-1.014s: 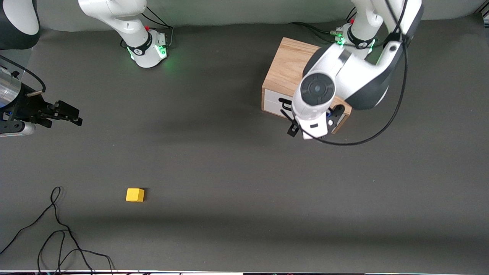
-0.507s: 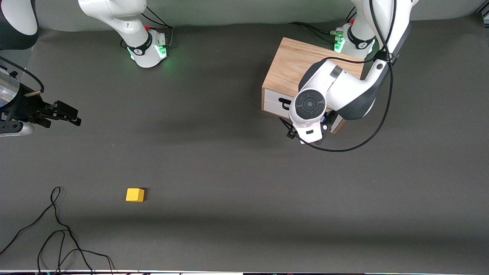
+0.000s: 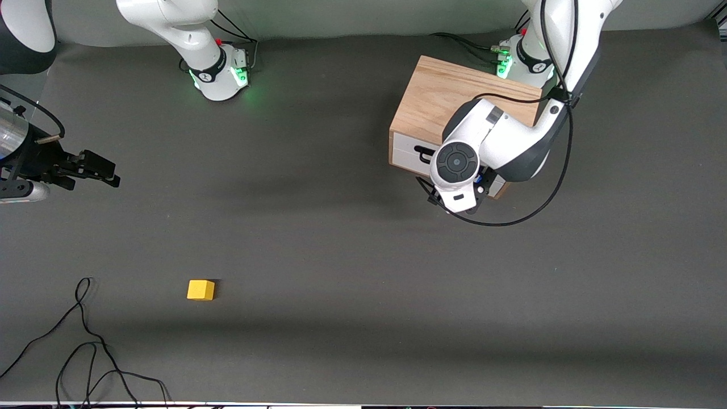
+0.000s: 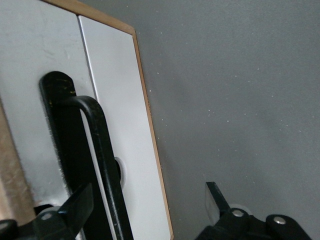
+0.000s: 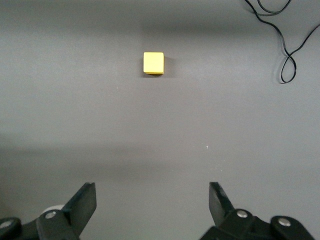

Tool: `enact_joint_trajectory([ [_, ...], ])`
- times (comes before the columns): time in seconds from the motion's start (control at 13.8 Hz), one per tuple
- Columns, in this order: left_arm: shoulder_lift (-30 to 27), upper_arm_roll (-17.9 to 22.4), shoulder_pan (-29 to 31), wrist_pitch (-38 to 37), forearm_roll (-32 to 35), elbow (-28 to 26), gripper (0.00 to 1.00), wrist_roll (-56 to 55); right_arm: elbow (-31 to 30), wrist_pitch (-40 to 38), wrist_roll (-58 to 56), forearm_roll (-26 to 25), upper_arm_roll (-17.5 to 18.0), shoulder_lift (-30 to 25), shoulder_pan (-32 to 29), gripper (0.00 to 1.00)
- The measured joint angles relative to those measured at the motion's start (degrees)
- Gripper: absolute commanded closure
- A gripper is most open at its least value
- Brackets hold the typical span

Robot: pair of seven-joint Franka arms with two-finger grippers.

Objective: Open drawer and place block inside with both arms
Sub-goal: 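Pull the drawer open with the left gripper while the right gripper reaches the cube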

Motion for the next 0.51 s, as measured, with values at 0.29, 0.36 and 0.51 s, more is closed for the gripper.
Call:
enact_joint_trajectory([
  [0.29,0.7,0.0,0.0,1.7,0.0,-0.1,0.00,-0.4,0.0,0.0,0.0,0.0,0.0,0.0,0.0,0.00],
  [0.36,0.8,0.0,0.0,2.2,0.1,-0.1,0.00,-0.4,0.0,0.0,0.0,0.0,0.0,0.0,0.0,0.00],
  [0.51,1.0,0.0,0.0,2.6,0.2,-0.1,0.00,-0.5,0.0,0.0,0.0,0.0,0.0,0.0,0.0,0.00],
])
